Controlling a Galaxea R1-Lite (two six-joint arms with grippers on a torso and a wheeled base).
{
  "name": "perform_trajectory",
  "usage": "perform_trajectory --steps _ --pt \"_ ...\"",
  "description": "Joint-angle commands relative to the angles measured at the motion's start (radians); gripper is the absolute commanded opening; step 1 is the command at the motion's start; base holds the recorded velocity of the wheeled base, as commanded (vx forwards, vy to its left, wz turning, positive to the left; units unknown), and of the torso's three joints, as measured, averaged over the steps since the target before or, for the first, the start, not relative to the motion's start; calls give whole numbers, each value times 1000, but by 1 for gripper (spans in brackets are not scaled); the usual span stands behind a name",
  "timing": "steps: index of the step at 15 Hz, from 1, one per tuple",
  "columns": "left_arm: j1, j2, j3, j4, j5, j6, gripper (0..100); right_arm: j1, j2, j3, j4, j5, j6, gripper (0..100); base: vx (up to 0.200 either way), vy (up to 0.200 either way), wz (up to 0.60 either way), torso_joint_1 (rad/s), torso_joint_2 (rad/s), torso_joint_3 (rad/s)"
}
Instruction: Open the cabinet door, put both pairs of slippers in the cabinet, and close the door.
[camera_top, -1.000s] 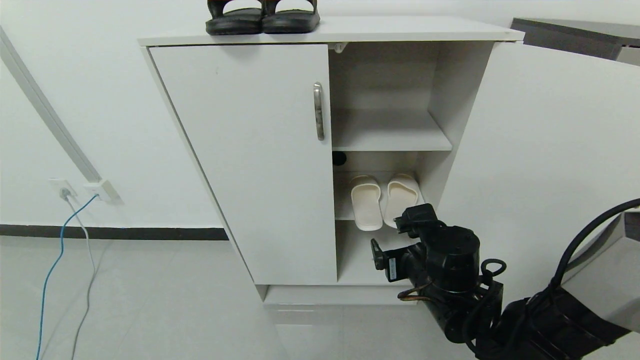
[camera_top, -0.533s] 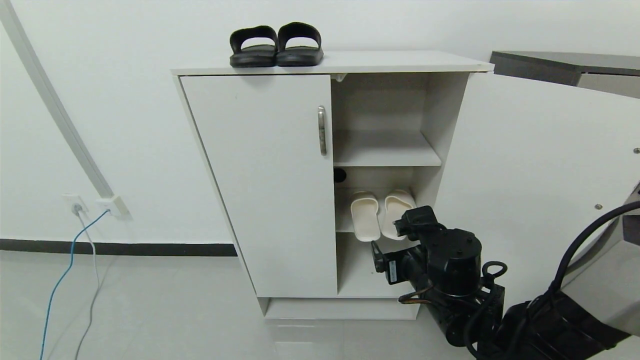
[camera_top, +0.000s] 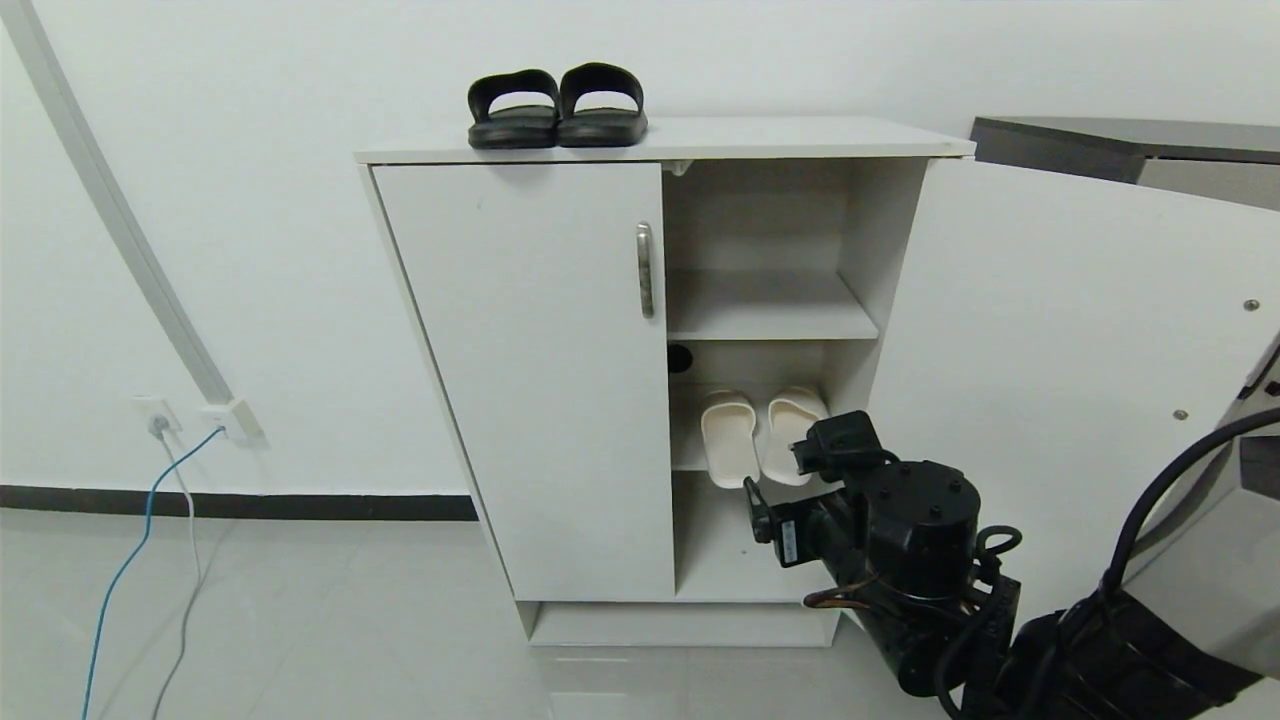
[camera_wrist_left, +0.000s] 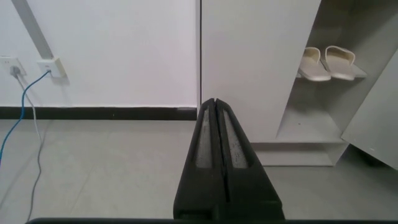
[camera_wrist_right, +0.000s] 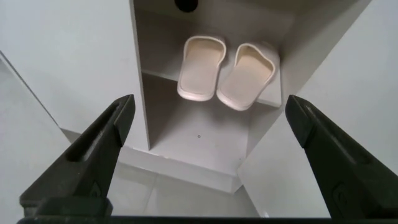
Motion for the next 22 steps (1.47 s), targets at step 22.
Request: perform_trajectory --steps 22 --pt "0 1 0 0 2 -3 0 -24 37 39 -82 5 -30 100 0 118 0 0 2 4"
